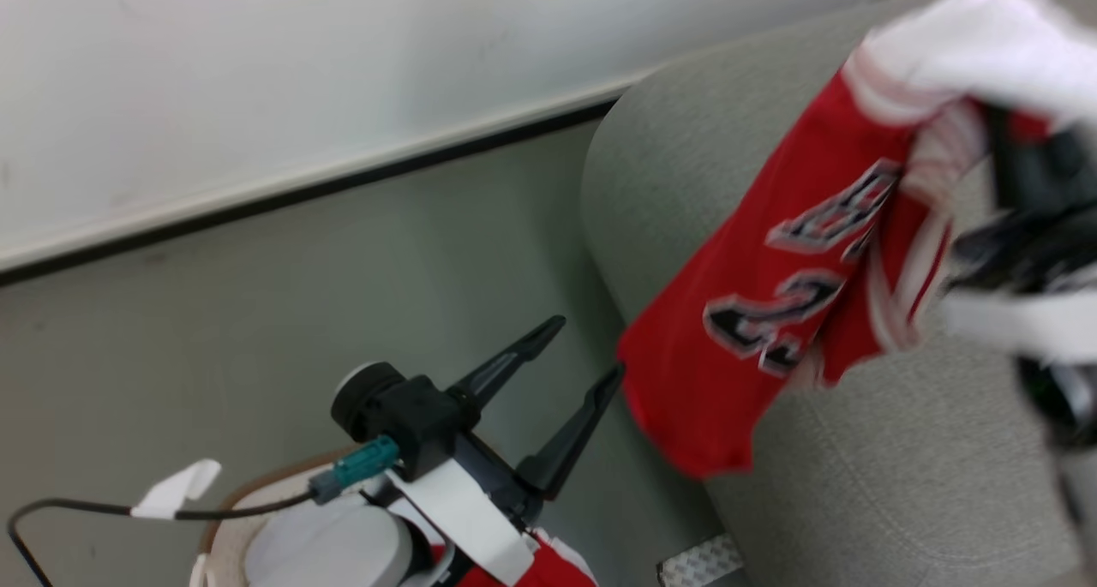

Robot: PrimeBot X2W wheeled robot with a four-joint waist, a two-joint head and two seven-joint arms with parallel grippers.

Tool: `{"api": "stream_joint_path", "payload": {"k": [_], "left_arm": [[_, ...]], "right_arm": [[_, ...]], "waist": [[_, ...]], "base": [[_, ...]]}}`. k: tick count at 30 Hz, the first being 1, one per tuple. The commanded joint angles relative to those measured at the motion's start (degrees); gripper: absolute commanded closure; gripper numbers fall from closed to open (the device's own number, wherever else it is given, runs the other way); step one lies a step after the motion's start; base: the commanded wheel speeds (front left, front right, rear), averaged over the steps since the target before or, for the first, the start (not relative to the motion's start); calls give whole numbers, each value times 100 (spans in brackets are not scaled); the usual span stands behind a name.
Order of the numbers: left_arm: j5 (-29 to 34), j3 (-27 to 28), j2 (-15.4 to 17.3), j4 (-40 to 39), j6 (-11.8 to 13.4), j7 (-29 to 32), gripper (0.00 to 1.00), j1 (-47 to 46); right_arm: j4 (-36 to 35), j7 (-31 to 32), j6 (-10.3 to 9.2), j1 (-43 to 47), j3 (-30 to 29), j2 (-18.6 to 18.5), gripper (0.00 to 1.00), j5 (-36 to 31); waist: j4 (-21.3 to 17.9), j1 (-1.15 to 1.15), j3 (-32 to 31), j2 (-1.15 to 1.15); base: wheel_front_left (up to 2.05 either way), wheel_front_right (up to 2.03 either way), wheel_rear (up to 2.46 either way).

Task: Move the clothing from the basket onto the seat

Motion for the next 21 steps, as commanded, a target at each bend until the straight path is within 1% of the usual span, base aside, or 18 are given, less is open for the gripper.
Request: {"api": "stream_joint_path", "payload": {"k": [1,3,6,9,13,16,21], "left_arm": [[59,43,76,-58,-8,31,0,-77],[73,87,162,-156,-16,78,0,-166],[78,121,305,-286,-57,131,0,-248],[83,181,440,-389,-87,156,0,-345],[79,231,561,-495,-129,161,0,-438],[93,259,622,-571,-144,150,0,-517],[110,303,721,-613,-155,145,0,-583]], "right_arm": [[-38,92,-13,-299,-109,-135,100,82],[-87,295,-12,-774,-346,-326,100,246],[15,621,-12,-1482,-637,-738,100,440],[291,915,-12,-2151,-969,-1242,100,549],[680,1127,-12,-2698,-1394,-1760,100,432],[1081,1223,-12,-2816,-1485,-2067,100,408],[2008,1342,-12,-2424,-1512,-2300,100,279]], "waist": [[273,-1,359,0],[408,-1,638,0],[590,-1,1000,0],[745,-1,1333,0],[933,-1,1733,0],[1047,-1,1958,0],[1182,-1,2205,0]], "base": [[0,0,0],[0,0,0],[0,0,0],[0,0,0],[0,0,0],[0,0,0],[0,0,0]]}}
